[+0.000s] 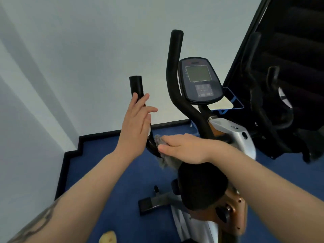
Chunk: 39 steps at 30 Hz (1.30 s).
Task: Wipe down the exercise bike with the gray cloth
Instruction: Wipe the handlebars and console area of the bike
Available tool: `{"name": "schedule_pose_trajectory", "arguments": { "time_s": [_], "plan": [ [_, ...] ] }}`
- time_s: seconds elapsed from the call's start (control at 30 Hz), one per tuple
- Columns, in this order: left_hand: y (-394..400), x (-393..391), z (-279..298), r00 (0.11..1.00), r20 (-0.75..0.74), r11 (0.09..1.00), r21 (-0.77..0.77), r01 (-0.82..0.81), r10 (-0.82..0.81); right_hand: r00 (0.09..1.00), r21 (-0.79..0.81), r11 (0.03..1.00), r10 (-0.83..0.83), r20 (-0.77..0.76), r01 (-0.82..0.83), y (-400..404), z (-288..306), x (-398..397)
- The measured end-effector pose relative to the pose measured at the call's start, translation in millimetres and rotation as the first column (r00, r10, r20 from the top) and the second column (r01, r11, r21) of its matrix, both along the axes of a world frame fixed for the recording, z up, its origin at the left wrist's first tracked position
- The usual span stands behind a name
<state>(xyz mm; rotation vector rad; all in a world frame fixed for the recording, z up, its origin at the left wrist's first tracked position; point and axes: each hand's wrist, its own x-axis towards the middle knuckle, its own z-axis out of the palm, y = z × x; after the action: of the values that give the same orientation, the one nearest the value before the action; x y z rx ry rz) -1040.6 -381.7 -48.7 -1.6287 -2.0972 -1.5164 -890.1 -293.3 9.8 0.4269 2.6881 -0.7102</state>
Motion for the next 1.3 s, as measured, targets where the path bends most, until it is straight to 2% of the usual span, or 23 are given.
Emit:
{"name": "schedule_pose_trajectory", "arguments": {
  "time_s": [0.13, 0.23, 0.27, 0.4, 0.5, 0.57, 0.73, 0.87, 1.0, 1.1, 1.2, 1.3],
  "plan": [
    [0.5, 1.1, -0.4, 0.999, 0.039, 1.000, 0.006, 0.008, -0.008, 0.997, -0.078, 0.996, -0.045, -0.059, 0.040, -3.9, -7.3, -8.2],
    [-0.8, -1.7, 1.2, 0.998, 0.051, 0.999, -0.014, 0.037, -0.036, 0.999, -0.381, 0.924, -0.036, 0.009, 0.036, 16.1, 0.6, 15.3],
    [-1.4, -2.2, 1.5, 0.998, 0.057, 0.999, -0.017, 0.038, -0.036, 0.999, -0.411, 0.911, -0.008, 0.031, 0.020, 20.7, 3.5, 20.7],
    [-0.8, 1.0, 1.7, 0.997, 0.077, 1.000, -0.016, 0.016, -0.015, 0.993, -0.085, 0.991, 0.093, -0.073, -0.099, 17.5, -1.7, 2.7],
    [-1.8, 1.8, 4.4, 0.997, 0.078, 0.999, -0.037, 0.019, -0.016, 0.981, -0.056, 0.996, 0.051, -0.186, -0.063, 4.7, -5.4, -9.3],
    [-3.4, 0.6, 5.1, 0.998, 0.065, 0.999, -0.046, 0.019, -0.016, 0.977, 0.011, 0.998, 0.064, -0.202, -0.063, 6.6, -8.5, -4.4],
    [-3.4, 2.3, 4.4, 0.998, 0.065, 0.999, -0.044, 0.006, -0.003, 0.988, 0.027, 0.991, 0.135, -0.077, -0.133, 7.1, -9.1, -4.0],
    [0.3, 2.9, 3.5, 0.995, 0.097, 0.999, -0.027, 0.019, -0.016, 0.989, -0.060, 0.998, 0.018, -0.148, -0.027, 0.0, -13.2, -21.1],
    [-0.7, -0.8, 1.6, 0.998, 0.055, 0.999, -0.028, 0.037, -0.036, 0.992, 0.049, 0.993, 0.113, -0.057, -0.110, 9.4, -13.5, -11.9],
    [-0.9, -1.9, 1.4, 0.996, 0.068, 0.999, -0.021, 0.051, -0.049, 0.997, -0.067, 0.995, 0.069, -0.033, -0.071, 10.4, -8.2, -22.6],
    [-1.3, -1.9, 2.2, 0.996, 0.073, 0.998, -0.023, 0.052, -0.050, 0.996, -0.198, 0.980, 0.003, -0.088, -0.020, 3.4, -9.9, -26.5],
    [-3.8, 0.6, 5.7, 0.999, 0.040, 0.998, -0.053, 0.039, -0.037, 0.993, -0.082, 0.993, 0.076, -0.088, -0.083, 11.5, -3.6, -8.9]
  ]
}}
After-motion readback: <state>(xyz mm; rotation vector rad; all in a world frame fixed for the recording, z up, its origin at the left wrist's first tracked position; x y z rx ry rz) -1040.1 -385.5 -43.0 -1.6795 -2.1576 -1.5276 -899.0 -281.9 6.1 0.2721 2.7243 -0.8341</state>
